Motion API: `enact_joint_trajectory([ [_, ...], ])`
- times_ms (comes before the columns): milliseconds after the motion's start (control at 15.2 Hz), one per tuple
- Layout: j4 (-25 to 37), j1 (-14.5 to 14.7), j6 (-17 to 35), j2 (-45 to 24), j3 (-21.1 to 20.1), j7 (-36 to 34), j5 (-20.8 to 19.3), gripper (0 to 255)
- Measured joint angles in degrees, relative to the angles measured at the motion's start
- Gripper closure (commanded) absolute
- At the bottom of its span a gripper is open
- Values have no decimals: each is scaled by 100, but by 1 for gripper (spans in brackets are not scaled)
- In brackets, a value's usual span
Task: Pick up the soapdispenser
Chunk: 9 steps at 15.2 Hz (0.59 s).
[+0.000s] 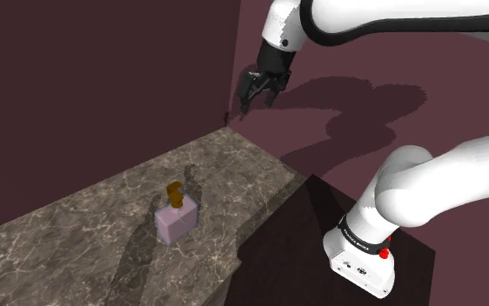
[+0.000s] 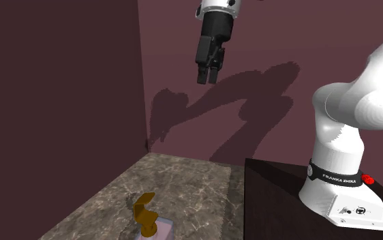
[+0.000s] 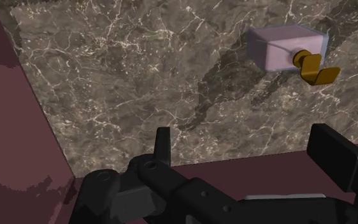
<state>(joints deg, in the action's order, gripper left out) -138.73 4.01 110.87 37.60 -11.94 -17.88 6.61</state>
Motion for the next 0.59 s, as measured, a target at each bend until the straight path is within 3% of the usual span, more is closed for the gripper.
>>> enact_joint_trajectory([
  [594,-192,108,1578,-1307,-876,-849,99,0],
])
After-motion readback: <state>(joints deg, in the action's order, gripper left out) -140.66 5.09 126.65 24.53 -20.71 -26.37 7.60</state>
